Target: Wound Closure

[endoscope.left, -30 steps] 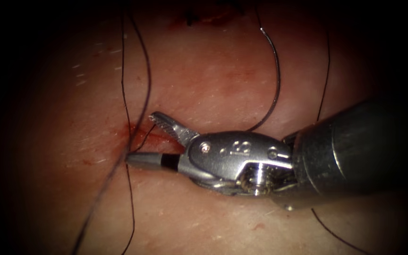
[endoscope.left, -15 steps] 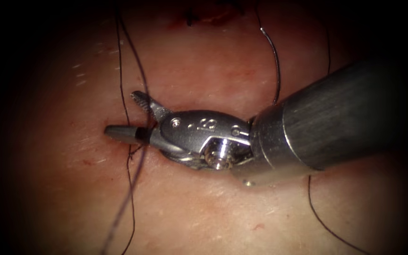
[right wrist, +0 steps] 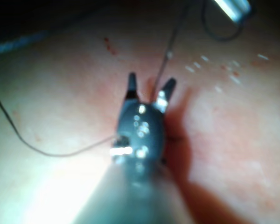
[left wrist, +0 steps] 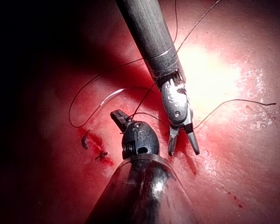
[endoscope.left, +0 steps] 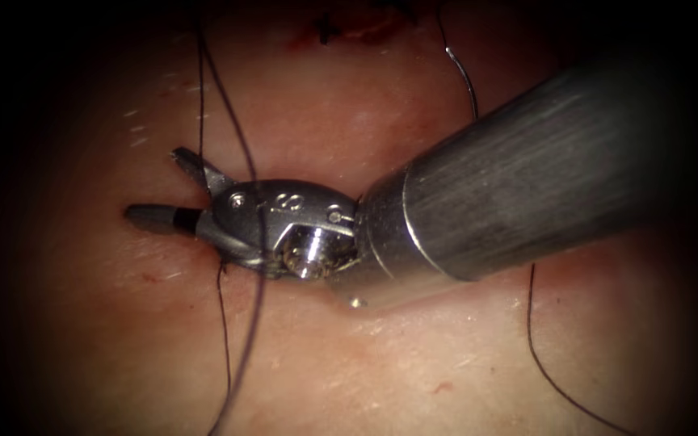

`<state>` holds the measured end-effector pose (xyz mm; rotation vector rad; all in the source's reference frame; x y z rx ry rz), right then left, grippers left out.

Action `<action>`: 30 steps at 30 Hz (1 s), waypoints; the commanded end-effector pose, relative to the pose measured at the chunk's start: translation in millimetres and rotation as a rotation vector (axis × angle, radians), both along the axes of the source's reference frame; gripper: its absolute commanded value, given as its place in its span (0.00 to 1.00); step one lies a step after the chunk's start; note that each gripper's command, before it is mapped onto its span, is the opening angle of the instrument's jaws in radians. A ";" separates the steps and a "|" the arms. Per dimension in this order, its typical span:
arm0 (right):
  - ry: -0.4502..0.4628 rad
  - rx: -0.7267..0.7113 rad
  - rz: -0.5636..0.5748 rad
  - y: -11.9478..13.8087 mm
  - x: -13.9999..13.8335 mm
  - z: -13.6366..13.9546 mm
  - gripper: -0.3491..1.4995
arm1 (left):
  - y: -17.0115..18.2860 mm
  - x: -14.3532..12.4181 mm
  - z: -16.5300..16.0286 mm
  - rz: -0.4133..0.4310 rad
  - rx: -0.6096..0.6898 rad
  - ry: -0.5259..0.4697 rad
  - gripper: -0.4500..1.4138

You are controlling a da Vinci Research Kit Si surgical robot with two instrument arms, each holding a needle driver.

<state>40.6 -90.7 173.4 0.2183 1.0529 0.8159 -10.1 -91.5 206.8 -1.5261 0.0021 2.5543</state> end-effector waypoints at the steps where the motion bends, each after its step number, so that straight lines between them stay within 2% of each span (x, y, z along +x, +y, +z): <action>1: 0.003 0.002 0.001 -1.2 0.9 0.3 0.99 | -1.3 -0.9 -0.1 0.000 0.007 -0.003 0.00; 6: 0.013 0.005 -0.014 -1.4 1.5 0.6 0.98 | -1.7 -1.6 -1.2 0.007 0.004 -0.015 0.00; 7: 0.028 0.012 -0.034 -1.4 1.6 0.5 0.93 | -1.8 -1.8 -1.3 0.008 0.005 -0.016 0.00; 8: 0.052 0.023 -0.067 -1.5 1.6 0.3 0.82 | -1.9 -2.0 -1.4 0.008 0.006 -0.019 0.00; 9: 0.118 0.051 -0.164 -1.7 1.7 -0.1 0.30 | -2.2 -2.5 -1.6 0.010 0.006 -0.023 0.00; 10: 0.134 0.054 -0.191 -1.8 1.8 -0.2 0.03 | -2.3 -2.8 -1.7 0.010 0.007 -0.026 0.00; 11: 0.129 0.044 -0.196 -1.9 1.8 -0.3 0.00 | -2.4 -3.0 -1.8 0.013 0.001 -0.026 0.00; 23: 0.106 0.057 -0.150 -1.4 1.2 -1.0 0.00 | -3.0 -3.2 -2.6 0.021 -0.001 -0.034 0.00; 26: 0.113 0.042 -0.162 -1.3 0.3 -1.3 0.00 | -3.2 -2.4 -3.2 0.031 0.003 -0.043 0.00; 29: 0.118 0.011 -0.170 -1.5 -0.8 -1.9 0.00 | -3.7 -0.4 -3.8 0.033 0.001 -0.030 0.00; 30: 0.110 0.007 -0.159 -1.5 -1.2 -2.1 0.16 | -4.0 0.7 -4.0 0.035 -0.001 -0.024 0.00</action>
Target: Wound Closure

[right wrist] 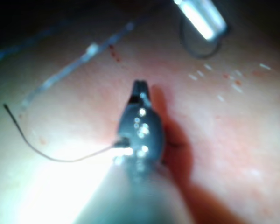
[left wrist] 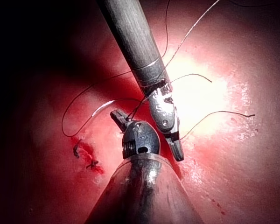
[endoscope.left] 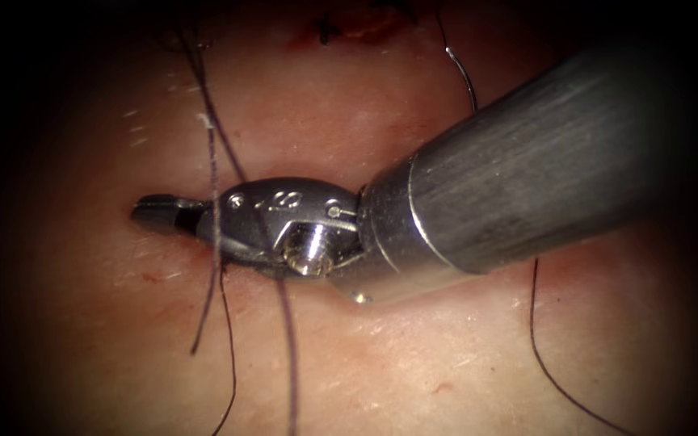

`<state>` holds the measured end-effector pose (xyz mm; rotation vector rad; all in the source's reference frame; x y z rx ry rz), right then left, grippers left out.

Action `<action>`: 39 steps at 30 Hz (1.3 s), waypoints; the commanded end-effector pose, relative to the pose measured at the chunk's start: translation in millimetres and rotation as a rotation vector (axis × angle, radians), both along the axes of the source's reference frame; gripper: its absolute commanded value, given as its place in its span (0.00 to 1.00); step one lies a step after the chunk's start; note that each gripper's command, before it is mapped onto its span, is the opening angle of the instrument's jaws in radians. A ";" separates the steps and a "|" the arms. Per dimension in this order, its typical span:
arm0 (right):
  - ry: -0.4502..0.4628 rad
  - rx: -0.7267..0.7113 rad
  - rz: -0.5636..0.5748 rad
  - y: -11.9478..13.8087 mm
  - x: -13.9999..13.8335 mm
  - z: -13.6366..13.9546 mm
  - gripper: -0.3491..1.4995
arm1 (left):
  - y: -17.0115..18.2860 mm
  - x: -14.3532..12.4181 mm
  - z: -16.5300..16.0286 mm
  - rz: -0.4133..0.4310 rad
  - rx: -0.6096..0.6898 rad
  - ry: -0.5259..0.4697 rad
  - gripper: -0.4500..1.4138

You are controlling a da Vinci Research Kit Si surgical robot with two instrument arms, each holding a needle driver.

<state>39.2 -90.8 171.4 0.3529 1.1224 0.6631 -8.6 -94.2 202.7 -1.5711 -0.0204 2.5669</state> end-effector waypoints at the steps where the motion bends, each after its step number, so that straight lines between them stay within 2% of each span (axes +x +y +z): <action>1: -0.015 -0.005 0.023 -1.5 -0.4 -0.3 0.52 | -1.6 0.1 -0.1 0.000 0.002 0.005 0.00; 2: -0.024 -0.010 0.037 -1.6 -0.9 -0.4 0.72 | -1.9 0.9 -0.2 0.000 -0.001 0.012 0.00; 4: -0.053 -0.027 0.079 -1.7 -2.3 -0.8 0.84 | -2.9 2.9 -0.5 0.001 -0.009 0.026 0.00; 8: -0.084 -0.031 0.136 -1.7 -5.7 -1.9 0.85 | -5.0 6.3 -0.7 0.008 -0.030 0.041 0.00; 10: -0.104 -0.040 0.147 -1.7 -7.4 -2.6 0.90 | -6.1 7.9 -0.5 0.011 -0.033 0.043 0.00; 12: -0.121 -0.053 0.155 -2.0 -8.6 -3.1 0.94 | -7.2 9.1 -0.1 0.010 -0.032 0.043 0.00; 15: -0.114 -0.049 0.137 -3.2 -10.6 -3.8 0.95 | -9.2 10.3 0.7 0.012 0.019 0.032 0.00; 16: -0.108 -0.046 0.130 -3.6 -11.1 -4.0 0.95 | -10.1 10.5 1.1 0.013 0.075 0.026 0.09; 17: -0.103 -0.044 0.123 -4.1 -11.9 -4.3 0.94 | -10.8 10.5 1.3 0.009 0.131 0.026 0.30; 18: -0.099 -0.044 0.116 -4.4 -12.4 -4.5 0.94 | -11.4 10.4 1.6 0.003 0.168 0.031 0.46; 19: -0.096 -0.044 0.110 -4.7 -13.0 -4.7 0.94 | -12.1 10.3 1.9 -0.010 0.202 0.038 0.72; 20: -0.093 -0.044 0.106 -5.0 -13.6 -5.0 0.93 | -12.9 10.0 2.2 -0.028 0.238 0.044 0.81; 21: -0.091 -0.044 0.102 -5.3 -14.1 -5.2 0.93 | -13.7 9.7 2.5 -0.034 0.243 0.047 0.86; 25: -0.087 -0.043 0.092 -5.7 -15.3 -5.5 0.93 | -16.6 7.6 3.7 -0.050 0.308 0.034 0.89; 30: -0.090 -0.044 0.090 -5.9 -15.3 -5.3 0.93 | -19.1 3.2 5.4 -0.048 0.338 0.005 0.91; 31: -0.090 -0.045 0.090 -5.9 -15.2 -5.3 0.93 | -20.1 1.6 6.2 -0.050 0.343 -0.002 0.91; 34: -0.091 -0.047 0.091 -6.1 -15.1 -5.2 0.93 | -21.9 -0.8 8.2 -0.065 0.361 -0.009 0.89; 39: -0.096 -0.048 0.088 -6.5 -15.0 -5.0 0.93 | -25.1 -3.4 12.0 -0.135 0.452 -0.013 0.87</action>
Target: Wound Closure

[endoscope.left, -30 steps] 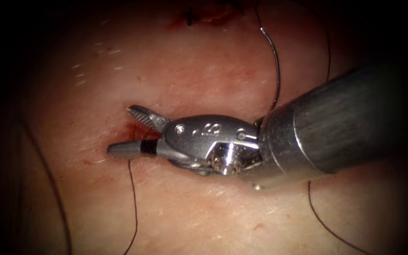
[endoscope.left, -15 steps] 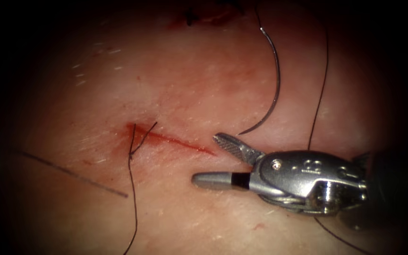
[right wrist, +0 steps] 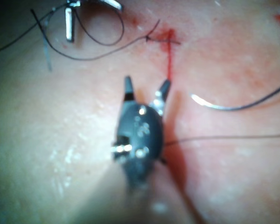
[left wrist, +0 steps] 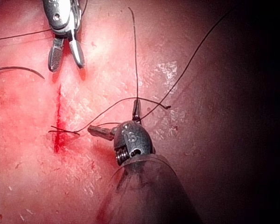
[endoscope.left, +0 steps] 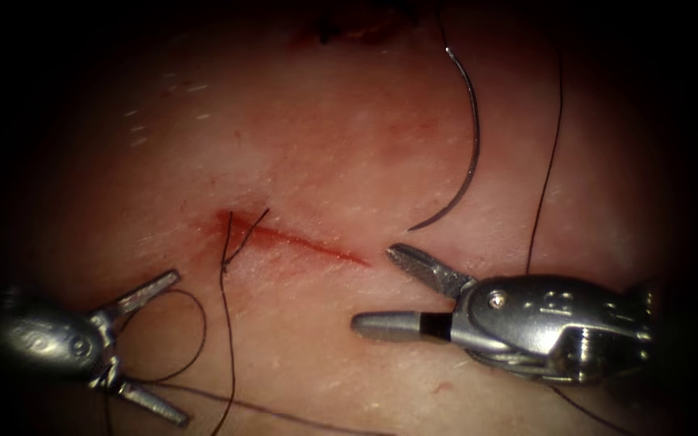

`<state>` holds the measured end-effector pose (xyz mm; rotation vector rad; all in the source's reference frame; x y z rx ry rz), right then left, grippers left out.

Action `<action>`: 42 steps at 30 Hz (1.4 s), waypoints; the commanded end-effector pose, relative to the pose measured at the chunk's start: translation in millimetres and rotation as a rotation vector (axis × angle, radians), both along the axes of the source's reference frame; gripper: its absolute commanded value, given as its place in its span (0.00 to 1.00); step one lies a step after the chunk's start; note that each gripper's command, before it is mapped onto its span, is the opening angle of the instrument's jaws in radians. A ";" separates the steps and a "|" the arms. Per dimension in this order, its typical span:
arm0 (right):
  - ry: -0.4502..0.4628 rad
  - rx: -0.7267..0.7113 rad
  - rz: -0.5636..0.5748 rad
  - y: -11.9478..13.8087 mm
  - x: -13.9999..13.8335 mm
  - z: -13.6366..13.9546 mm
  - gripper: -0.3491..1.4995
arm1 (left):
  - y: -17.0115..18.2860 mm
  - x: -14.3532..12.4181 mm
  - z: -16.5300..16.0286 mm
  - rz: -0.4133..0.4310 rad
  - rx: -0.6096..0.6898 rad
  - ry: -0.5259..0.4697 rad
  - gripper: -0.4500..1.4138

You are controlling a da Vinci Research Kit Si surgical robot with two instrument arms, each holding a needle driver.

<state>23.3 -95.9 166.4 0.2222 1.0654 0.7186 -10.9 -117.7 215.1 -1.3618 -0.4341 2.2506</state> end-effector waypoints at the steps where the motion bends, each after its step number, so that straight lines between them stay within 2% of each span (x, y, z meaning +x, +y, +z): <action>1: 0.002 0.006 -0.001 -1.5 0.9 0.0 0.93 | -2.2 -1.4 0.4 -0.011 0.027 -0.006 0.86; 5: -0.006 0.006 -0.004 -2.0 1.2 0.2 0.93 | -4.6 -1.6 2.7 -0.047 0.093 -0.009 0.84; 9: -0.007 0.002 -0.004 -2.4 1.3 0.3 0.93 | -4.9 -0.5 2.3 -0.042 0.110 -0.016 0.84; 17: -0.011 0.000 -0.005 -3.0 1.5 0.5 0.92 | -0.1 5.0 -3.1 -0.099 0.100 0.009 0.85; 22: -0.012 -0.001 -0.008 -3.1 1.7 0.7 0.92 | 3.3 8.5 -6.4 -0.176 0.080 -0.004 0.85; 25: -0.004 0.004 -0.019 -3.3 1.8 0.7 0.92 | 4.1 11.1 -7.6 -0.209 0.080 0.027 0.85; 27: -0.003 0.003 -0.020 -3.4 1.9 0.7 0.92 | 3.8 12.0 -7.6 -0.251 0.139 0.038 0.85; 31: 0.000 0.006 -0.025 -3.4 2.2 0.7 0.92 | 3.3 12.5 -7.1 -0.201 0.309 0.043 0.86; 33: 0.001 0.007 -0.026 -3.4 2.4 0.7 0.92 | 3.7 12.1 -7.0 -0.201 0.395 0.017 0.87; 37: 0.008 0.010 -0.035 -3.6 2.7 0.6 0.93 | 4.3 11.5 -7.3 -0.154 0.580 -0.097 0.87; 39: 0.009 0.010 -0.036 -3.7 2.7 0.5 0.93 | 5.0 11.6 -7.8 -0.108 0.643 -0.128 0.86; 42: 0.009 0.010 -0.037 -3.7 2.7 0.5 0.93 | 5.7 12.1 -8.5 -0.070 0.656 -0.111 0.84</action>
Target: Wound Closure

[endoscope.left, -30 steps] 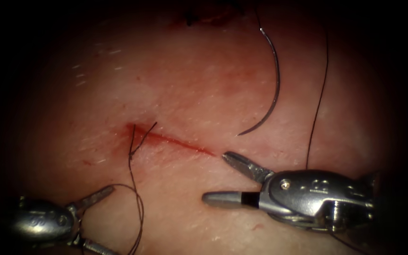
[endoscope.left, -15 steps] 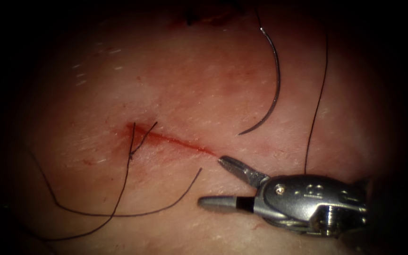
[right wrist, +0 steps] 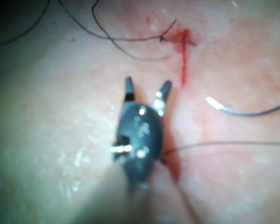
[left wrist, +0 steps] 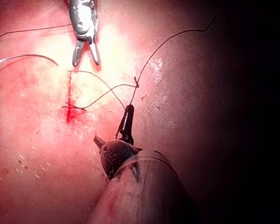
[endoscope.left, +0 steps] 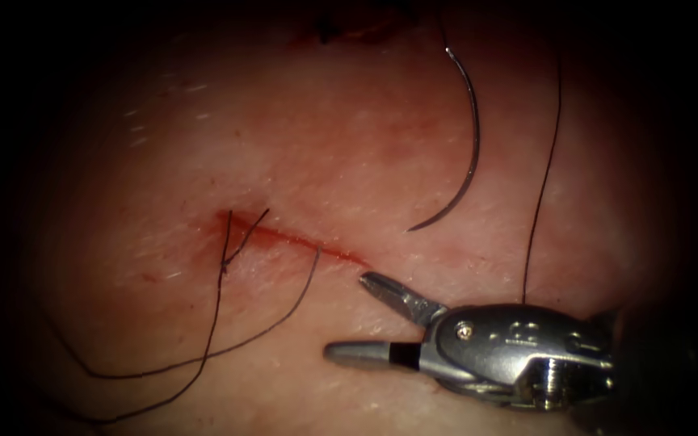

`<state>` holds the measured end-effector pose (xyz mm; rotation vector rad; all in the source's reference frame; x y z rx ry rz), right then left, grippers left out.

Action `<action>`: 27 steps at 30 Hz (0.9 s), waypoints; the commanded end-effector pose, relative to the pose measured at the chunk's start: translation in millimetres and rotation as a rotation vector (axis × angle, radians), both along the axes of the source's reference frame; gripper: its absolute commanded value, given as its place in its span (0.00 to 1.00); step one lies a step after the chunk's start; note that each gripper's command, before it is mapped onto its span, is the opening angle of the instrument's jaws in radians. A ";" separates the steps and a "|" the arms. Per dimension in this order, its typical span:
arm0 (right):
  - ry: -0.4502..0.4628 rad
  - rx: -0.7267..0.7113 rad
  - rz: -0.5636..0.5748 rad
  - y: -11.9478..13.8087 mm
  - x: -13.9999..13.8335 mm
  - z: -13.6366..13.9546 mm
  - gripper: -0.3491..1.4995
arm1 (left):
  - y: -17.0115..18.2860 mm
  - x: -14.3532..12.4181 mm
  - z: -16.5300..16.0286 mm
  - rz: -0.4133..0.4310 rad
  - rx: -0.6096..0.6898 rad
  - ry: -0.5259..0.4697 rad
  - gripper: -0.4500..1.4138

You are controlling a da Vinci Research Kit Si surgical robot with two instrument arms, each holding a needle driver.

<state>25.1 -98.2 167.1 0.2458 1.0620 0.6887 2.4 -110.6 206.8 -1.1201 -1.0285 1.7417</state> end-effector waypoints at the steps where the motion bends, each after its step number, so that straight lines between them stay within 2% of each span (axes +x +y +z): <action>1: 0.006 0.007 -0.004 -1.4 0.8 -0.1 0.93 | -1.0 -0.9 -0.7 0.035 0.005 0.030 0.84; 5: 0.006 0.006 -0.004 -1.4 0.9 0.0 0.93 | -0.3 0.1 -2.5 0.219 -0.037 0.160 0.83; 7: 0.007 0.007 -0.006 -1.4 0.9 0.0 0.93 | 0.7 -0.2 -4.2 0.289 -0.083 0.180 0.83; 8: 0.007 0.007 -0.006 -1.4 0.9 0.0 0.93 | 1.2 -0.6 -4.7 0.294 -0.100 0.181 0.83; 12: 0.004 0.009 -0.006 -1.2 1.0 0.1 0.93 | 3.6 -3.4 -6.9 0.231 -0.204 0.141 0.83; 14: 0.006 0.010 -0.008 -1.2 1.0 0.1 0.93 | 5.6 -8.5 -8.3 0.138 -0.341 0.086 0.84; 15: 0.006 0.010 -0.008 -1.2 1.0 0.1 0.93 | 5.6 -8.5 -8.3 0.138 -0.341 0.086 0.84; 17: 0.006 0.010 -0.008 -1.2 1.0 0.1 0.93 | 5.9 -11.0 -8.4 0.096 -0.402 0.065 0.85; 21: 0.006 0.009 -0.008 -1.1 1.0 0.2 0.93 | 4.8 -16.2 -6.6 0.044 -0.449 0.047 0.85; 27: 0.006 0.009 -0.008 -1.2 1.0 0.2 0.93 | 1.5 -18.3 -3.1 0.012 -0.420 0.064 0.78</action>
